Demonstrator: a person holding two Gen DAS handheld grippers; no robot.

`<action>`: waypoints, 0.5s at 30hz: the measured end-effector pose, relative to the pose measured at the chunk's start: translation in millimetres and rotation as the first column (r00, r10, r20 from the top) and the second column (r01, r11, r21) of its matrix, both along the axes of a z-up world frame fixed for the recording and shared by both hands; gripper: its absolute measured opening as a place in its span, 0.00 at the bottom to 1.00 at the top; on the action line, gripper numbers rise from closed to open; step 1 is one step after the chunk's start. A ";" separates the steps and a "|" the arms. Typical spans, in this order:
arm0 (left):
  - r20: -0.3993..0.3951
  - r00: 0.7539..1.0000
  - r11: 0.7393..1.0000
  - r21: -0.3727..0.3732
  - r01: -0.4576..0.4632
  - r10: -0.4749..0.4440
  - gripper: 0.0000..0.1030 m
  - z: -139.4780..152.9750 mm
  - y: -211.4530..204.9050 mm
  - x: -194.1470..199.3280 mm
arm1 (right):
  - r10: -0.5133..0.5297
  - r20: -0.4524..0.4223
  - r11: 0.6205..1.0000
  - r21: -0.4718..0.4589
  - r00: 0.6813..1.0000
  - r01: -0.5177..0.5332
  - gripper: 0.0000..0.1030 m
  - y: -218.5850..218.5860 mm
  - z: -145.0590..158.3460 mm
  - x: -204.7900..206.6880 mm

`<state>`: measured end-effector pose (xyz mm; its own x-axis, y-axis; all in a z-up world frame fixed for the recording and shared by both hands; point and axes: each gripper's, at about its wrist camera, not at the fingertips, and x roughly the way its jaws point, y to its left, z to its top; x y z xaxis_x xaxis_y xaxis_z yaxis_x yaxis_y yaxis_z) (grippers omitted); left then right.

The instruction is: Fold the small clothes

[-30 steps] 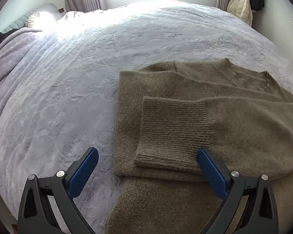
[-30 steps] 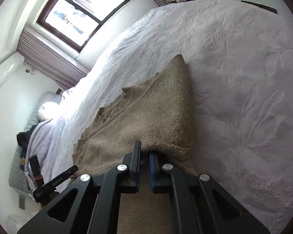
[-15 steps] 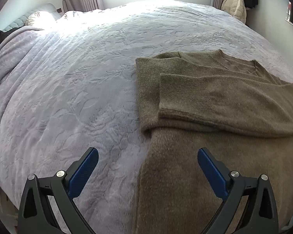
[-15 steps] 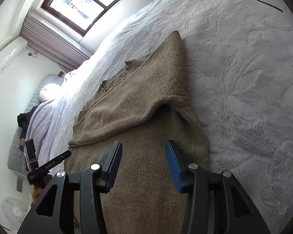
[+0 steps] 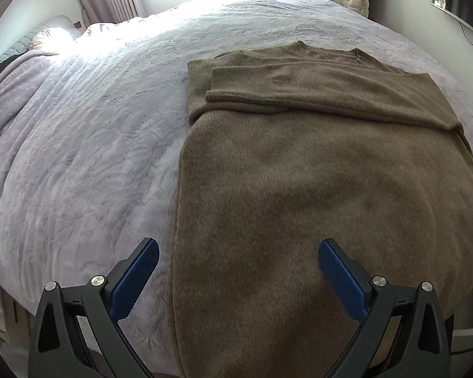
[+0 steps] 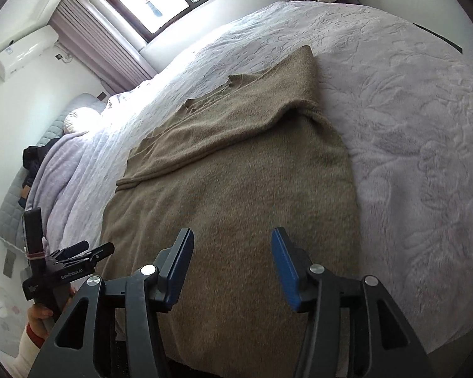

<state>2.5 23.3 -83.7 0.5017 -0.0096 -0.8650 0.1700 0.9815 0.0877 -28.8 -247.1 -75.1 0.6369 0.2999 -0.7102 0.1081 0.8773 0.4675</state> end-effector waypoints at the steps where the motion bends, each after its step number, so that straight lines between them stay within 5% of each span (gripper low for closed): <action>1: -0.005 1.000 1.000 -0.001 -0.003 0.003 0.99 -2.1 1.4 -4.9 | 0.000 -0.001 1.000 -0.005 1.000 0.000 0.54 2.7 -1.5 -4.9; 15: -0.023 0.998 0.998 -0.022 -0.053 0.052 0.99 -21.8 18.3 -69.0 | 0.010 0.051 1.000 -0.023 0.999 -0.009 0.54 37.0 -18.5 -54.6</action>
